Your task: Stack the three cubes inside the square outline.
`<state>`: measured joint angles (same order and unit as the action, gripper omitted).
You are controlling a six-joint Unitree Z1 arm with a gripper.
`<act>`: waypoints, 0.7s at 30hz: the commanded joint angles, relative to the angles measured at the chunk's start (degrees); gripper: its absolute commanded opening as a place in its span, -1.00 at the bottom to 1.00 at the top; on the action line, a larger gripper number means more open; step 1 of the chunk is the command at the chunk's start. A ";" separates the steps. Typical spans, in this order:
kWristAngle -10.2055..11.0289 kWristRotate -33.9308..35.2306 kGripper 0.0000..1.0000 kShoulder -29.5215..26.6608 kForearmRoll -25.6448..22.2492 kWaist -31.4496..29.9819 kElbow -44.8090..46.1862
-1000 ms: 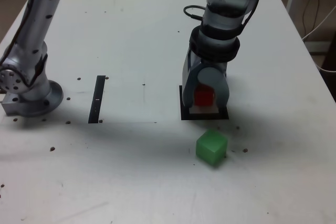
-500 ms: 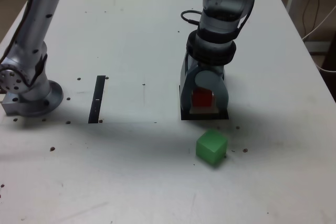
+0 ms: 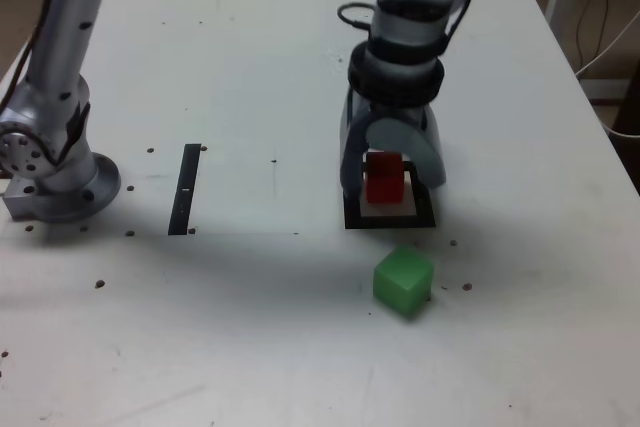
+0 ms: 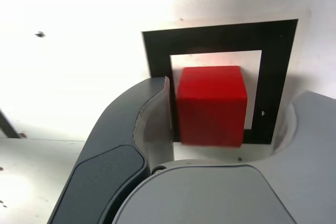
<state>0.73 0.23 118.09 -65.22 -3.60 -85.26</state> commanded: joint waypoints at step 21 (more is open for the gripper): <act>4.22 -3.47 0.99 -5.41 -5.62 7.61 -0.47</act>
<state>4.83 -2.61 113.08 -70.52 3.14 -85.44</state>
